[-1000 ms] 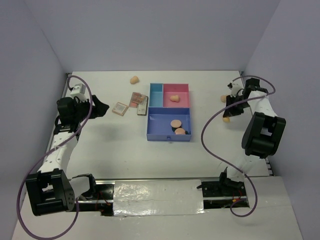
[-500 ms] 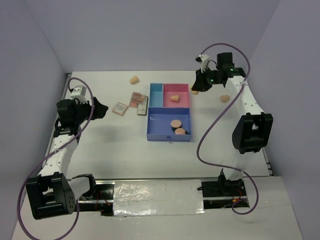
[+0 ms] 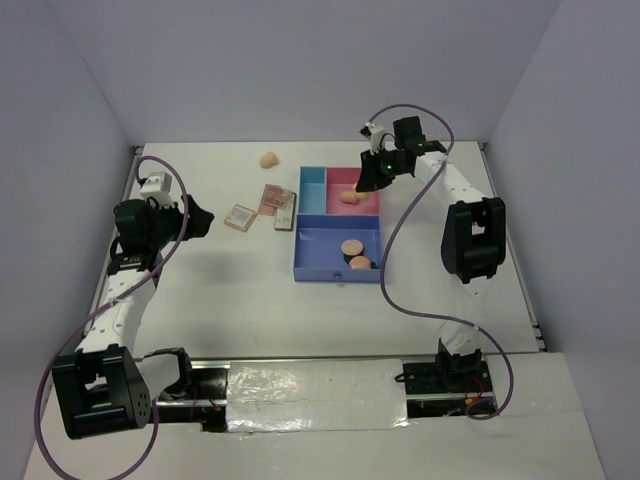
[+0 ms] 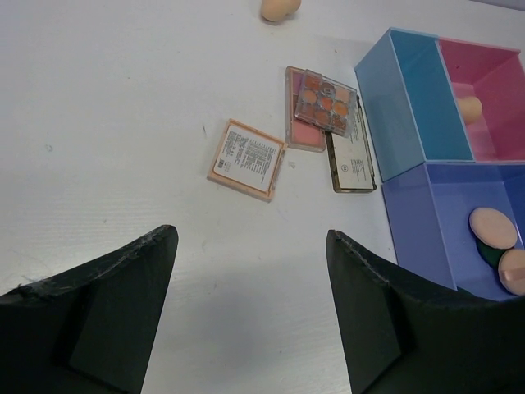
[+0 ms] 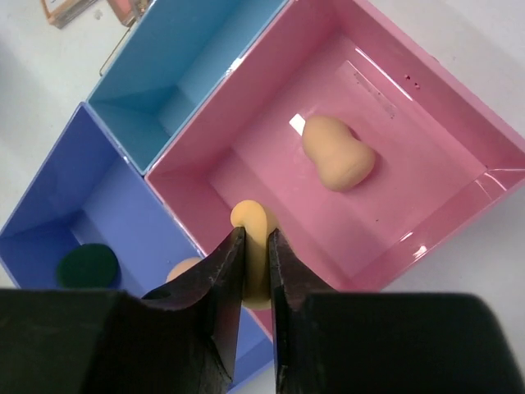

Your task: Organize the makeup

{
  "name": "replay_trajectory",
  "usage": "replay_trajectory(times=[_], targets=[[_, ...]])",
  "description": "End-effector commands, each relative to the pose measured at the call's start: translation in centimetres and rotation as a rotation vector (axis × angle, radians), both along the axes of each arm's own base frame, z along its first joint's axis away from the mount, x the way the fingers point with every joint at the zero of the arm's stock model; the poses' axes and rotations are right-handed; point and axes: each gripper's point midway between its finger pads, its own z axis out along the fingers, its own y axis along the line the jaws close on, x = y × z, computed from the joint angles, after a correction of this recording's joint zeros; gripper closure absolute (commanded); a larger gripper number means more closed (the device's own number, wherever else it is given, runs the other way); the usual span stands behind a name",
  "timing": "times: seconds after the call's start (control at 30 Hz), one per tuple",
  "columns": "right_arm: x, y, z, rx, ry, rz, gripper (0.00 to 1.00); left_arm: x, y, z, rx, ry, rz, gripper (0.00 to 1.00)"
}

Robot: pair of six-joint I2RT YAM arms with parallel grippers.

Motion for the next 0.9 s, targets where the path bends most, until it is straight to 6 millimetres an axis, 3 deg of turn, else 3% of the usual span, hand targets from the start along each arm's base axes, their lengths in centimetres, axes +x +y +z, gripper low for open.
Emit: replay_trajectory(times=[0.0, 0.07, 0.2, 0.37, 0.7, 0.87], targets=[[2.6, 0.6, 1.8, -0.005, -0.086, -0.037, 0.76, 0.2, 0.3, 0.6, 0.037, -0.040, -0.007, 0.15], [2.6, 0.8, 1.1, -0.022, -0.080, -0.036, 0.74, 0.2, 0.3, 0.5, 0.036, -0.038, -0.007, 0.15], [2.7, 0.5, 0.3, -0.052, -0.082, -0.049, 0.56, 0.2, 0.2, 0.7, 0.035, -0.042, -0.008, 0.15], [2.6, 0.2, 0.5, -0.070, -0.091, -0.051, 0.46, 0.3, 0.2, 0.7, 0.033, -0.043, -0.007, 0.15], [1.7, -0.2, 2.7, -0.081, -0.131, -0.054, 0.33, 0.3, 0.1, 1.1, 0.028, -0.052, -0.016, 0.15], [1.7, -2.2, 4.3, -0.126, -0.190, -0.125, 0.33, 0.2, 0.1, 1.3, 0.029, -0.056, -0.012, 0.15]])
